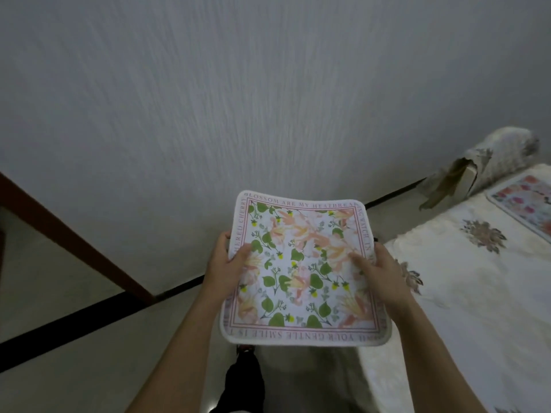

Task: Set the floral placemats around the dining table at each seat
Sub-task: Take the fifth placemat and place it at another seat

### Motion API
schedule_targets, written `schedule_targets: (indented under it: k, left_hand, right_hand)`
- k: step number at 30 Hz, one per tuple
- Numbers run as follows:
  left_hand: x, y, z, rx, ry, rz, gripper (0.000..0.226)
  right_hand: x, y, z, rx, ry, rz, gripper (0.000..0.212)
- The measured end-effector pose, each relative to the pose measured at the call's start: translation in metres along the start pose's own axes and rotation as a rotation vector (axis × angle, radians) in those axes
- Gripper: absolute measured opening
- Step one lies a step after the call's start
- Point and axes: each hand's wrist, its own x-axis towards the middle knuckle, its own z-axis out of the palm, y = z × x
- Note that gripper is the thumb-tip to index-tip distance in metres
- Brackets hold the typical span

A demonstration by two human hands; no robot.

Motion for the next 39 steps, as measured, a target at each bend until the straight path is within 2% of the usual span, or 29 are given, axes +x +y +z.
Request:
schedule_targets:
  k: [7, 12, 23, 32, 39]
  left_hand:
    - [0.133, 0.025, -0.012, -0.021, -0.116, -0.017, 0.016]
    - [0.208, 0.048, -0.012, 0.006, -0.245, -0.029, 0.013]
    - [0.28, 0.071, 0.04, 0.031, -0.438, -0.028, 0.015]
    - [0.346, 0.094, 0.109, 0.08, -0.535, -0.009, 0.015]
    - [0.412, 0.112, 0.218, 0.194, -0.644, 0.012, 0.014]
  right_hand:
    - [0.087, -0.04, 0.048, 0.119, 0.045, 0.09, 0.024]
    - [0.129, -0.064, 0.066, 0.172, 0.143, 0.104, 0.021]
    - [0.169, -0.072, 0.045, 0.157, 0.353, 0.162, 0.019]
    - [0.236, -0.06, 0.015, 0.215, 0.451, 0.181, 0.016]
    - [0.308, -0.031, -0.039, 0.321, 0.578, 0.241, 0.015]
